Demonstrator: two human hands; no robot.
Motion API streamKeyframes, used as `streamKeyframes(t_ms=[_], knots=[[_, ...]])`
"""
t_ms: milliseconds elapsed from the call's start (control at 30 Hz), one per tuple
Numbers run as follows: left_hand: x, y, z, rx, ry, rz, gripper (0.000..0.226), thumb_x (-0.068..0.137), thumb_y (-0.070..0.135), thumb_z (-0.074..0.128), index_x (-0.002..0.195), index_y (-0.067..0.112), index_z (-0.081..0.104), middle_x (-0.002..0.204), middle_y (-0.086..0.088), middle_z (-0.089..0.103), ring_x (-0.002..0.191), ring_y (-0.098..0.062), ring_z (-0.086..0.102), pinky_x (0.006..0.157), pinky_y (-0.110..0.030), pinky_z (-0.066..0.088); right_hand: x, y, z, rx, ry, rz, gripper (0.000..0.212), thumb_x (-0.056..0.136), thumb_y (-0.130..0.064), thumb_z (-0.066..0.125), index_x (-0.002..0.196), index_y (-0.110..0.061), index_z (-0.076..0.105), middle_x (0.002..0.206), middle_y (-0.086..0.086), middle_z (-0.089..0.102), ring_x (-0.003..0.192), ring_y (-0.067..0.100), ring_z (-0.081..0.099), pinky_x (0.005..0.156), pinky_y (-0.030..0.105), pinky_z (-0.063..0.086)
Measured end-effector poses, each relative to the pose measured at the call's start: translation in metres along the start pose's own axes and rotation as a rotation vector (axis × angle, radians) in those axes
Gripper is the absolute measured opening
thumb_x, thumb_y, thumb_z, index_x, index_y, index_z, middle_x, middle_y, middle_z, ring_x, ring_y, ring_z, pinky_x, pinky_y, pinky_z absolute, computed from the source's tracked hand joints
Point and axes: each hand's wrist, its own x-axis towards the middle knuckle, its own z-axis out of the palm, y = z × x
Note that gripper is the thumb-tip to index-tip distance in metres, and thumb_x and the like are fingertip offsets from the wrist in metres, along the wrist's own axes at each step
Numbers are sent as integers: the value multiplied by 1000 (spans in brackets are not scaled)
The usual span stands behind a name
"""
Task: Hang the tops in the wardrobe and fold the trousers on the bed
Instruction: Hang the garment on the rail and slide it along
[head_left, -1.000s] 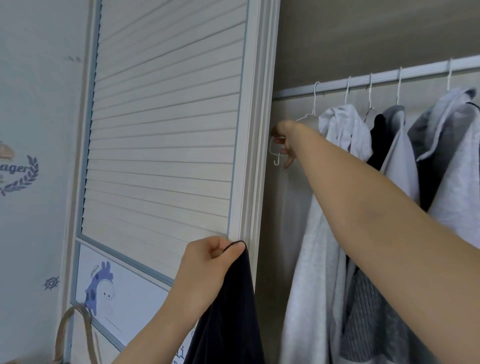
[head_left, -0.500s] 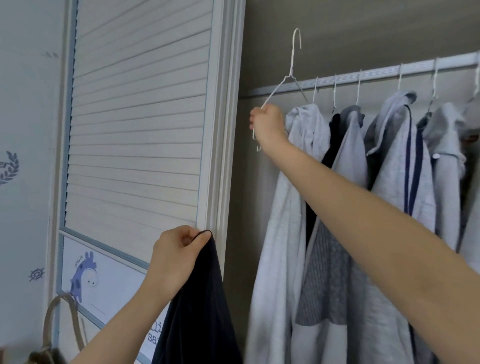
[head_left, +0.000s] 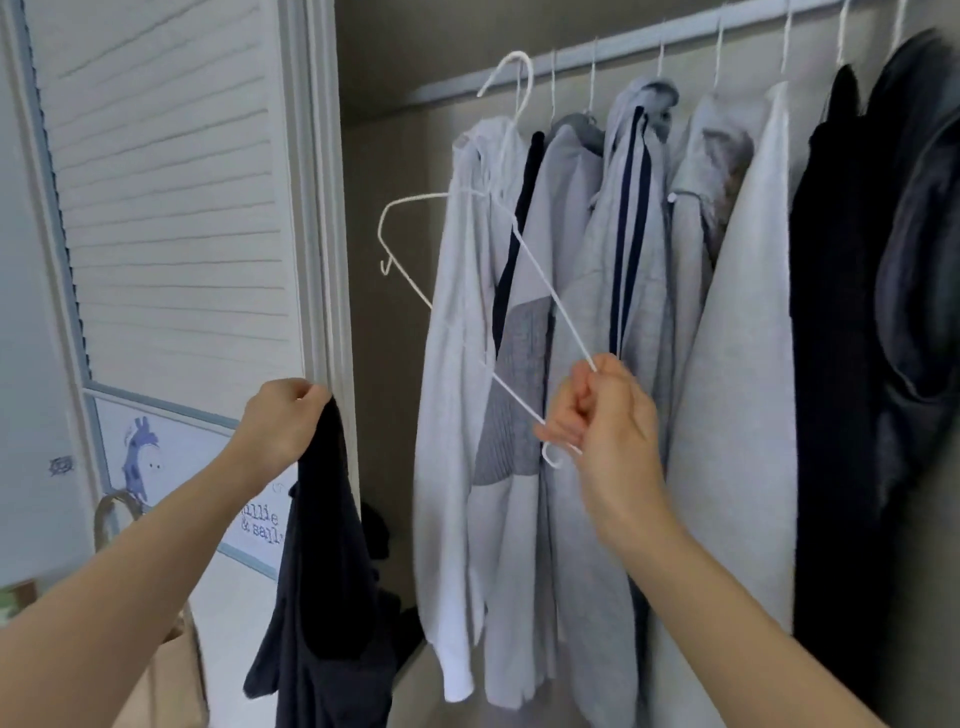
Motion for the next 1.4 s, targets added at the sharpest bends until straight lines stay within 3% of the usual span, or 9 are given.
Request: streamKeyframes(t_ms=[133,200,300,433,533,667,1000,1133,1400], knots=[[-12,-1,8,404,1,137,34,94,34,56,77,4,56,74,-13,59,75,-34,56,65,-37,44,-41,4,-54,54,85,104,52,99,-43,44,52,-26,31,46,-7,23,41,11,21,49,26,41],[-21,-3,9,683,-18,212,29,90,40,61,78,15,51,77,-9,56,78,-32,55,63,-35,43,-55,6,-79,46,84,172,48,93,-46,46,52,-27,30,46,-7,21,42,11,19,50,28,41],[-27,-13,4,806,-26,192,27,91,42,59,81,18,54,73,-4,49,77,-31,54,62,-34,43,-70,13,-108,3,25,292,45,88,-46,48,55,-24,28,48,-4,19,43,14,18,50,28,41],[-26,-31,-7,711,29,74,33,96,41,55,86,13,70,78,-10,63,74,-30,54,62,-33,40,-89,19,-134,8,-98,427,46,82,-51,54,53,-25,30,46,-2,18,43,14,18,48,27,43],[-24,-40,-10,521,47,-2,31,94,37,62,82,12,75,64,-9,61,62,-24,48,56,-33,28,-99,22,-136,27,-157,483,47,84,-50,55,52,-24,31,47,-2,18,42,13,18,47,29,40],[-16,-47,-14,236,-16,-73,31,88,32,69,62,15,70,50,-7,52,52,-23,48,47,-24,40,-102,25,-130,64,-131,530,48,87,-45,53,56,-22,27,49,0,14,44,13,14,46,29,37],[-7,-85,-37,277,-126,-58,44,87,41,68,68,2,69,62,-10,59,62,-23,52,65,-30,41,-119,58,-90,-48,-119,569,43,83,-45,52,50,-25,33,46,2,20,41,14,19,45,26,39],[-12,-73,-20,437,-181,23,55,91,43,62,57,-1,59,45,-5,46,49,-21,46,53,-29,34,-129,75,-59,-71,-130,558,46,88,-41,50,50,-22,34,47,3,22,41,14,22,43,26,42],[-14,-88,-25,477,-30,58,55,94,43,57,55,5,57,50,-12,51,51,-25,49,48,-29,31,-112,75,-76,21,-126,569,43,83,-44,53,50,-24,34,43,-3,20,37,11,20,43,27,39]])
